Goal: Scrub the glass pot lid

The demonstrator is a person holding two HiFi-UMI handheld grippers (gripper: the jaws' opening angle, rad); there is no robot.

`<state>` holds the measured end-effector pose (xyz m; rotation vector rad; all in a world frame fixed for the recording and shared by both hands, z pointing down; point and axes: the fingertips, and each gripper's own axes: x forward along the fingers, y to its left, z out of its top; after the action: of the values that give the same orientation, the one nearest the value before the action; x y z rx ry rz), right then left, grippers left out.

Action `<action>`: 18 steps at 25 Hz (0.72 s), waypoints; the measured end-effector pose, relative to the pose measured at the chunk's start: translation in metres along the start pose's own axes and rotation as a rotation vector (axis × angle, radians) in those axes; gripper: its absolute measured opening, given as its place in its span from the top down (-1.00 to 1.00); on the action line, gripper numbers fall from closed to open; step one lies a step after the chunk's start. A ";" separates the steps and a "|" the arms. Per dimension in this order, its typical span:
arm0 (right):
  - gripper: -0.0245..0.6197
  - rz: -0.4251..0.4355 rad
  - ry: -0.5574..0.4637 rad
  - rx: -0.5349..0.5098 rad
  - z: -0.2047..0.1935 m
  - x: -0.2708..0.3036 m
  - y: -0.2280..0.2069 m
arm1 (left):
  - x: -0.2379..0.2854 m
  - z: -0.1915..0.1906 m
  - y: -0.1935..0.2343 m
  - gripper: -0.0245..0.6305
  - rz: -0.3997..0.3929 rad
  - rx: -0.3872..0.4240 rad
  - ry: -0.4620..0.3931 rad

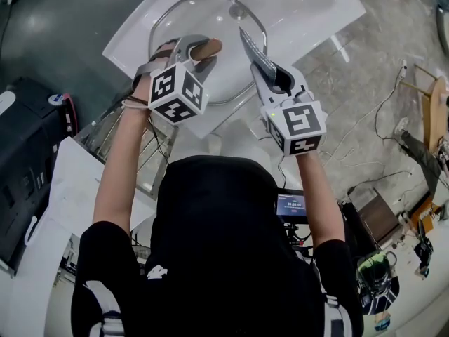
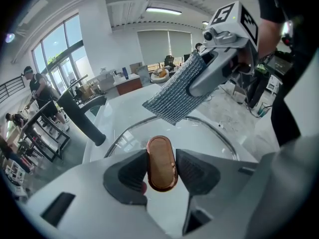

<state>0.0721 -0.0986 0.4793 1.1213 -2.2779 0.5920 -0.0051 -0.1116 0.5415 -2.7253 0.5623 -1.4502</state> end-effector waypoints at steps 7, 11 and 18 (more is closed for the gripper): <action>0.71 0.002 0.004 0.004 -0.002 -0.001 0.002 | -0.001 -0.003 -0.003 0.40 -0.010 0.025 0.003; 0.71 -0.003 0.006 -0.010 -0.001 -0.003 -0.002 | -0.002 -0.004 -0.002 0.40 -0.006 0.034 0.006; 0.71 -0.010 0.007 -0.124 0.013 0.000 -0.007 | -0.001 -0.003 -0.002 0.40 -0.007 0.041 0.003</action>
<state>0.0743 -0.1102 0.4707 1.0682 -2.2679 0.4430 -0.0076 -0.1087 0.5429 -2.6971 0.5168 -1.4509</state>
